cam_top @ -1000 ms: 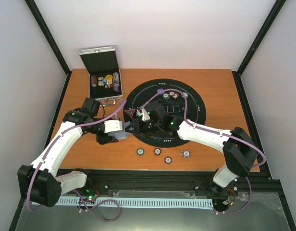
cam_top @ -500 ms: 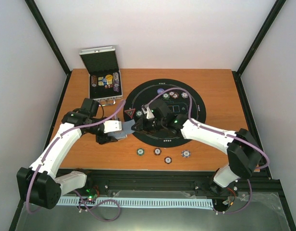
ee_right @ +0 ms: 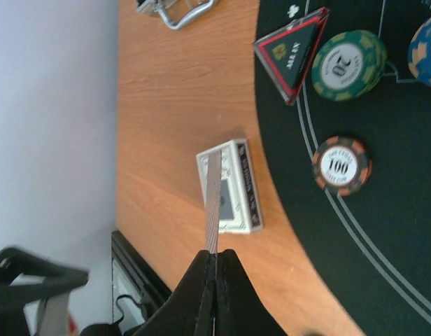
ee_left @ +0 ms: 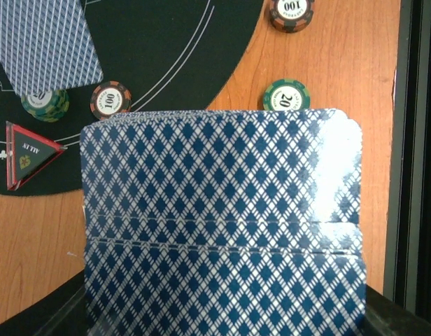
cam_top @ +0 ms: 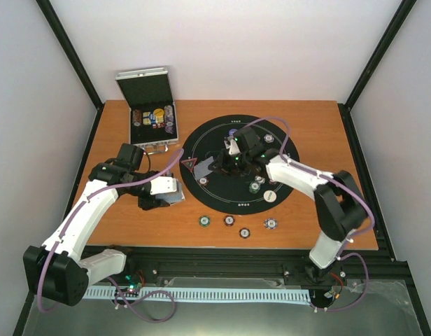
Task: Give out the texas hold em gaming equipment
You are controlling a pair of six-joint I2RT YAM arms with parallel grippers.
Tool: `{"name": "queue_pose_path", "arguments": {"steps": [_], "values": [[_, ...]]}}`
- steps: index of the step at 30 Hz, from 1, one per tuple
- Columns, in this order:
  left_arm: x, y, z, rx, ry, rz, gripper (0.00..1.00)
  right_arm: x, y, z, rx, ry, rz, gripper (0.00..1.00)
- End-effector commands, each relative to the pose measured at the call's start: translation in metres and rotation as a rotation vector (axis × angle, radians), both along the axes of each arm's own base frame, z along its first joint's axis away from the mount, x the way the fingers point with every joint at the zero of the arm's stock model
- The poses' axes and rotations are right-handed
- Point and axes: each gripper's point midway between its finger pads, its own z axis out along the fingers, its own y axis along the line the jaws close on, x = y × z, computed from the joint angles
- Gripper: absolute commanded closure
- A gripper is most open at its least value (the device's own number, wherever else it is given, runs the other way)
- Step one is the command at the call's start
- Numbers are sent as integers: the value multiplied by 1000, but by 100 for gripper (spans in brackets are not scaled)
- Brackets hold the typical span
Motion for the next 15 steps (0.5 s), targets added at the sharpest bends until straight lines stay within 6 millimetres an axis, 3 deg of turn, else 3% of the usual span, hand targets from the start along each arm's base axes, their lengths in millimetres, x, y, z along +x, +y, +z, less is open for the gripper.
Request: {"name": "queue_pose_path", "arguments": {"steps": [1,9,15], "values": [[3,4,8,37,-40,-35,99,26,17,-11,27,-2,64,97],[5,10,10,80,-43,-45,99,78,41,-56,-20,42,65,97],[5,10,10,86,-32,-47,99,108,42,-83,-154,38,36,94]]}}
